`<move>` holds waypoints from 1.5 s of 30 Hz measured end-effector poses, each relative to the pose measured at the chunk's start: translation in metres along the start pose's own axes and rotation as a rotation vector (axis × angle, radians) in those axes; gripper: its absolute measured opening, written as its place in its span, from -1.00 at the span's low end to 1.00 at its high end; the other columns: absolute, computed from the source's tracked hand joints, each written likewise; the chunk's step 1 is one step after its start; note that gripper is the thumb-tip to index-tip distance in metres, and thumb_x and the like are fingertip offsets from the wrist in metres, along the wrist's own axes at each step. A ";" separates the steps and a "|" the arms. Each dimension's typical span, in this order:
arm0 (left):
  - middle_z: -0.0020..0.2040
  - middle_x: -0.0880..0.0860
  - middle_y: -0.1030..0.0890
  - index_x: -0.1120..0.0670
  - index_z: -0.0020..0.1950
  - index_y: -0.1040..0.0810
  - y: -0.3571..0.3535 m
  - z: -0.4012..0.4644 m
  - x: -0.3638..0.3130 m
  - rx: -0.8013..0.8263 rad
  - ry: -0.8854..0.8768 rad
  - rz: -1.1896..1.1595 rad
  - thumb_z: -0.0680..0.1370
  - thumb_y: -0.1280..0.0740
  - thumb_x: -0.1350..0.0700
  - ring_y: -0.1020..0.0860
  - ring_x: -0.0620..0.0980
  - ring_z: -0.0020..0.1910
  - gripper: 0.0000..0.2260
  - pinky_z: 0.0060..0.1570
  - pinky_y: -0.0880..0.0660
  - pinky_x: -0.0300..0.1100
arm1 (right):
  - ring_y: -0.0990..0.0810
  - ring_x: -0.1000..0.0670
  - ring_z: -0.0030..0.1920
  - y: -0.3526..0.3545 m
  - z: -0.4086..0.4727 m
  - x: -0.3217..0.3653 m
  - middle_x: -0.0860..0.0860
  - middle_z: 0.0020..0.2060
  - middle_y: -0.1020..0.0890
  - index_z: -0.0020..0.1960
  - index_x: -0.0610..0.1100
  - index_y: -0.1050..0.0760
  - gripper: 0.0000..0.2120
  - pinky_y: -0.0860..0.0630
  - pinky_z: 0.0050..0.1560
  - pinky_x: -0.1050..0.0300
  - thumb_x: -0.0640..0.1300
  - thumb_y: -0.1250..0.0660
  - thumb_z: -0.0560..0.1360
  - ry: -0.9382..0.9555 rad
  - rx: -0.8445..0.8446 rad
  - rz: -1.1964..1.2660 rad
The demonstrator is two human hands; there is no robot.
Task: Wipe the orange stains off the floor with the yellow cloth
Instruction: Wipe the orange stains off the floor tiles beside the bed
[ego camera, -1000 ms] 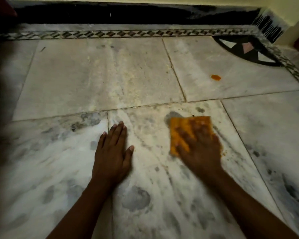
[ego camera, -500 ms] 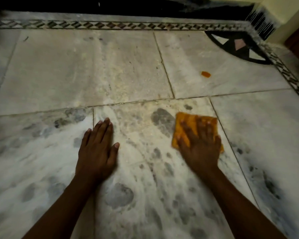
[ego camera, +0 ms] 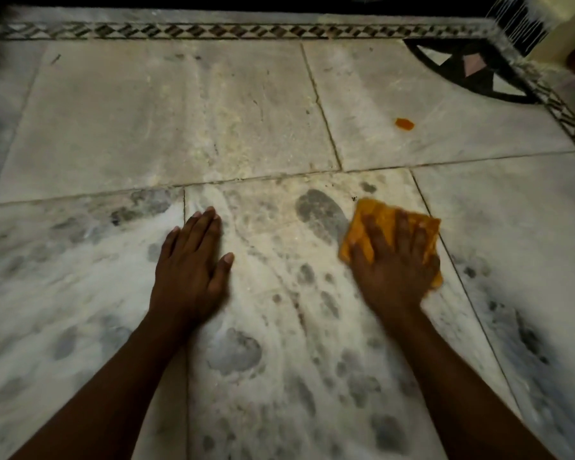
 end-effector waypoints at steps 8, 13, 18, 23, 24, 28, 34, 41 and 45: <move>0.70 0.03 -0.22 0.06 0.66 -0.28 0.006 0.002 -0.004 -0.011 0.020 0.012 0.66 -0.12 -0.12 -0.19 0.06 0.68 -0.42 0.65 -0.05 0.18 | 0.05 -0.22 0.71 -0.015 -0.063 0.096 0.01 0.72 -0.04 0.61 0.42 -0.12 -0.33 0.08 0.56 -0.46 0.52 -0.03 0.52 0.409 0.036 0.041; 0.66 0.06 -0.31 0.11 0.61 -0.38 0.007 -0.003 -0.003 -0.054 0.035 -0.043 0.65 -0.18 -0.10 -0.25 0.06 0.66 -0.44 0.64 -0.14 0.16 | 0.05 -0.23 0.70 -0.006 -0.073 -0.012 -0.01 0.72 0.01 0.61 0.45 0.05 -0.27 0.04 0.59 -0.47 0.60 0.09 0.48 0.091 0.069 -0.019; 0.62 0.07 -0.39 0.11 0.58 -0.43 0.019 -0.020 -0.005 -0.088 0.078 -0.079 0.65 -0.20 -0.12 -0.33 0.08 0.61 -0.46 0.58 -0.30 0.12 | 0.23 -0.31 0.68 -0.015 -0.018 0.052 -0.01 0.72 0.18 0.65 0.37 0.05 -0.29 0.21 0.52 -0.59 0.51 0.00 0.56 -0.102 0.171 0.154; 0.65 0.14 -0.33 0.17 0.60 -0.38 0.018 -0.079 -0.015 -0.062 0.132 -0.087 0.66 -0.15 -0.13 -0.29 0.11 0.64 -0.41 0.61 -0.24 0.15 | -0.04 -0.22 0.70 -0.013 -0.139 0.081 0.03 0.71 -0.09 0.59 0.42 -0.17 -0.36 -0.04 0.55 -0.47 0.48 -0.11 0.54 0.406 0.034 0.077; 0.65 0.13 -0.32 0.17 0.60 -0.38 0.018 -0.096 -0.019 -0.075 0.134 -0.082 0.67 -0.14 -0.13 -0.28 0.10 0.64 -0.42 0.61 -0.23 0.15 | -0.11 -0.22 0.69 -0.010 -0.158 0.059 0.01 0.69 -0.16 0.58 0.41 -0.22 -0.37 -0.13 0.53 -0.46 0.48 -0.12 0.54 0.424 -0.004 0.075; 0.73 0.03 -0.11 0.04 0.71 -0.17 0.010 -0.175 -0.034 -0.001 0.230 0.047 0.68 -0.06 -0.20 -0.09 0.01 0.71 -0.38 0.67 -0.07 0.11 | -0.08 -0.26 0.68 -0.005 -0.127 -0.027 -0.04 0.70 -0.13 0.60 0.39 -0.17 -0.31 -0.10 0.53 -0.51 0.51 0.00 0.50 0.106 0.023 0.025; 0.75 -0.01 -0.03 -0.01 0.73 -0.05 0.010 -0.192 -0.042 0.028 0.270 0.063 0.66 -0.09 -0.23 0.04 0.00 0.73 -0.33 0.67 0.01 0.18 | 0.06 -0.31 0.69 -0.021 -0.076 0.047 -0.02 0.72 -0.03 0.63 0.36 -0.13 -0.33 0.10 0.52 -0.59 0.46 -0.08 0.56 0.036 0.086 0.095; 0.74 -0.01 -0.06 0.01 0.72 -0.10 0.018 -0.192 -0.040 -0.007 0.270 0.024 0.65 -0.12 -0.22 0.01 0.01 0.73 -0.32 0.66 0.00 0.18 | -0.09 -0.23 0.69 0.005 -0.210 -0.003 -0.01 0.70 -0.15 0.59 0.37 -0.25 -0.39 -0.15 0.53 -0.43 0.43 -0.14 0.56 0.309 0.013 0.036; 0.74 -0.01 -0.07 0.01 0.71 -0.12 0.016 -0.194 -0.041 -0.036 0.268 0.034 0.65 -0.11 -0.24 -0.01 0.01 0.72 -0.32 0.66 0.01 0.16 | 0.04 -0.26 0.70 -0.003 -0.156 -0.017 0.02 0.72 -0.02 0.62 0.39 -0.13 -0.30 0.01 0.54 -0.54 0.48 0.00 0.49 -0.100 0.044 0.084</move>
Point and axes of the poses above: each hand's wrist, its own z-axis towards the middle knuckle, its own y-axis out of the back of the hand, x = y × z, the point moved 9 cm from there along z, towards the middle knuckle
